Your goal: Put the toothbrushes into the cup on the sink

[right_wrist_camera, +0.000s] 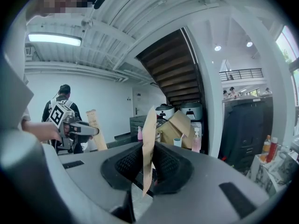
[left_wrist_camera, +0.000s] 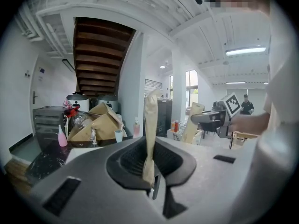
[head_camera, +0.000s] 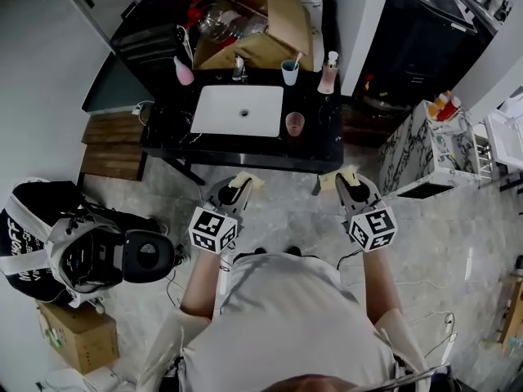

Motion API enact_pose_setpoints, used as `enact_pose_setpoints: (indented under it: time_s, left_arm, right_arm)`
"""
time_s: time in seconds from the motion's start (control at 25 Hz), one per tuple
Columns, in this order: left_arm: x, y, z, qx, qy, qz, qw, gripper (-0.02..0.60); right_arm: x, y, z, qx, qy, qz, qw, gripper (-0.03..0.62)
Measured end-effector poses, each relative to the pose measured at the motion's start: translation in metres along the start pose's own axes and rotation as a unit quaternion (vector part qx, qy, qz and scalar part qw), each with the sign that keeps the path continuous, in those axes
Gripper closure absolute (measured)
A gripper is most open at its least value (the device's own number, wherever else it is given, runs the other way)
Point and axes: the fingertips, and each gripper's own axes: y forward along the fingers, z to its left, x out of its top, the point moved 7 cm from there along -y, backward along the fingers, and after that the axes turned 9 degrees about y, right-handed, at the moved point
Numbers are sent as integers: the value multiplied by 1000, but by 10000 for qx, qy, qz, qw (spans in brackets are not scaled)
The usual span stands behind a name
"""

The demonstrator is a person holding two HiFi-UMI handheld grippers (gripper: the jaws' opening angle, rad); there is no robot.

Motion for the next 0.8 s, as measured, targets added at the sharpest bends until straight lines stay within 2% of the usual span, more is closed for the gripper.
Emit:
enact_pose_setpoints:
  time_s: [0.4, 0.8]
  left_arm:
    - [-2, 8, -17, 256, -81, 49, 9996, 545]
    - [-2, 18, -17, 367, -175, 110, 9991, 545]
  right_arm:
    - [0, -5, -23, 145, -19, 51, 9999, 528]
    - [-5, 2, -43, 105, 125, 107, 9998, 528]
